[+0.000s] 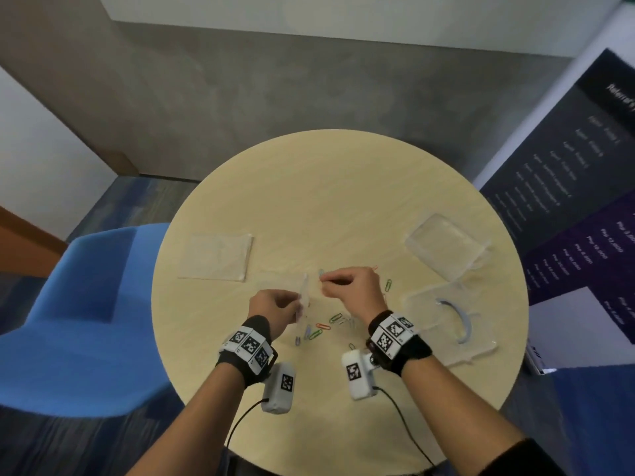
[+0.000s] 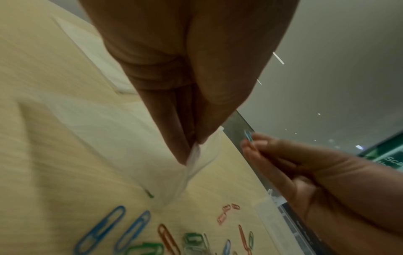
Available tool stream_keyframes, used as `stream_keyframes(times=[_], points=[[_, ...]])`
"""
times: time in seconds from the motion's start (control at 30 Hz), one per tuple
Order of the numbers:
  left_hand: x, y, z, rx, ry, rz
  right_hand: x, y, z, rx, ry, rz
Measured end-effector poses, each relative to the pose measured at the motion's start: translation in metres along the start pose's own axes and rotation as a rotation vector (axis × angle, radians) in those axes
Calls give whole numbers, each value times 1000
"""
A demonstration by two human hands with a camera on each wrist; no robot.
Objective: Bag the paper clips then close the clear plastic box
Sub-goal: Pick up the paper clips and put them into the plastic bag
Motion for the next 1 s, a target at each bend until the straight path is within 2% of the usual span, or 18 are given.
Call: stream_keyframes(times=[0.1,0.2,0.3,0.47,0.57,0.63,0.67,0.73,0.8,0.83,0.93,1.0], points=[[3,0,-11,-13,-70,8,10,-31,-6,-171,-129,127],[5,5,-18,-45,-127,-5,6,-42,-20,-175,-206,75],[7,9,-18,-33,-125,-27,6,-43,-21,-58,-199,34],[13,7,-22,-19,-139,-17,11,-49,-2,250,-81,14],[15,9,-20,0,-114,-43,15,-60,3,380,-107,174],[15,12,-18,7,-108,-54,20,-71,-1,323,-167,338],[15,13,-18,4,-110,-58,21,-74,-3,324,-174,361],[15,15,-19,2,-106,-70,17,-72,-5,404,-142,282],[14,19,-19,-1,-95,-94,16,-68,2,490,-30,150],[14,21,-20,-10,-95,-109,18,-68,6,476,21,134],[11,29,-18,-24,-77,-144,21,-59,17,231,45,222],[11,35,-14,-6,-50,-168,11,-34,19,116,53,149]])
Point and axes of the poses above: each hand's wrist, its own x-axis away from the middle knuckle, its own y-axis out of the back of the hand, z = x × y, the point moved 6 cm from there along -x, towards the middle knuckle, and after that the axes turned 13 degrees about -y, right-handed, at the moved point
